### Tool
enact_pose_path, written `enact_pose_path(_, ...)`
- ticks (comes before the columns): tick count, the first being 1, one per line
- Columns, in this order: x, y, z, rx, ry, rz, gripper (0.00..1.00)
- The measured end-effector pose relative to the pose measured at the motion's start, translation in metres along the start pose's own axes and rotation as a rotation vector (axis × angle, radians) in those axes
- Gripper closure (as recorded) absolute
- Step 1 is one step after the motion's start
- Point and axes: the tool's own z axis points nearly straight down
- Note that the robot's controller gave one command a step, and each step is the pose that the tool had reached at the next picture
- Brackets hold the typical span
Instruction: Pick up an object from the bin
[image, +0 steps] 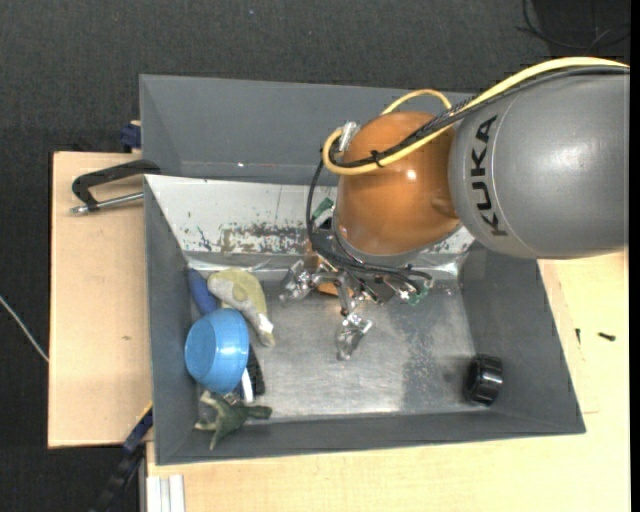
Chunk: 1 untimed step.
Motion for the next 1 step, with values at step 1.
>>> enact_pose_path(1,-0.0326,0.0554,0.0481,0.002,0.003,-0.066,0.0)
